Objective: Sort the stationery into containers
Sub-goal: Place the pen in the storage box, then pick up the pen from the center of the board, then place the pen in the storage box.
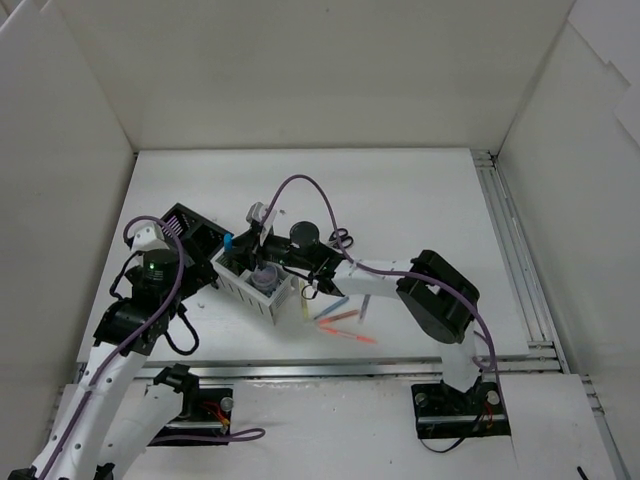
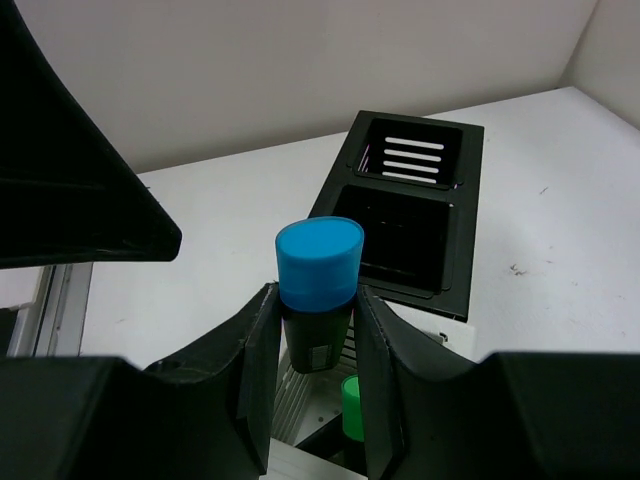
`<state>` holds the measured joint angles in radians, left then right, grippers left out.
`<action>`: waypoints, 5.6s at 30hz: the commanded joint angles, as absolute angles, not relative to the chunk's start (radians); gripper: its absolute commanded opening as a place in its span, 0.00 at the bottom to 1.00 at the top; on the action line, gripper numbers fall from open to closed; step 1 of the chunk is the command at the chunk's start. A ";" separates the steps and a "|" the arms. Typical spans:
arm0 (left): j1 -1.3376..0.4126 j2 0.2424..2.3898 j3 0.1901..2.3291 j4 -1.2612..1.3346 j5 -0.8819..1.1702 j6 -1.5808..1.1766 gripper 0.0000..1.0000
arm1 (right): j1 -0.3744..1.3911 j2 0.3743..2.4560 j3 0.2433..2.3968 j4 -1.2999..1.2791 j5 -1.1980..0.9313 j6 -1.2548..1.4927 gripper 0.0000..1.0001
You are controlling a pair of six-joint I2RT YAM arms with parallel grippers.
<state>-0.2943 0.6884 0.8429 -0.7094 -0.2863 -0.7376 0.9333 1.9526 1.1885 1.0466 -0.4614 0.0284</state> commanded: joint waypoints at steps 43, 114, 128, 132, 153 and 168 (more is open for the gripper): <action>-0.854 1.270 1.224 -0.391 -0.108 -0.339 0.99 | 0.562 0.821 0.710 -0.097 0.646 0.535 0.98; -0.994 1.236 1.264 -1.022 -0.641 -0.902 0.99 | 0.535 1.890 1.207 -0.818 -0.436 -1.686 0.65; -0.994 1.267 1.281 -1.051 -0.673 -0.925 1.00 | 0.532 1.904 1.171 -0.773 -0.390 -1.712 0.00; -0.994 1.217 1.264 -1.040 -0.675 -0.922 0.99 | 0.520 1.849 1.151 -0.781 -0.382 -1.747 0.00; -0.994 0.822 0.980 -0.223 -0.560 -0.418 1.00 | 0.448 1.622 1.513 -0.284 -1.176 -0.822 0.00; -0.985 0.769 0.971 -0.136 -0.586 -0.383 0.99 | 0.647 1.543 1.207 0.834 -0.523 0.153 0.00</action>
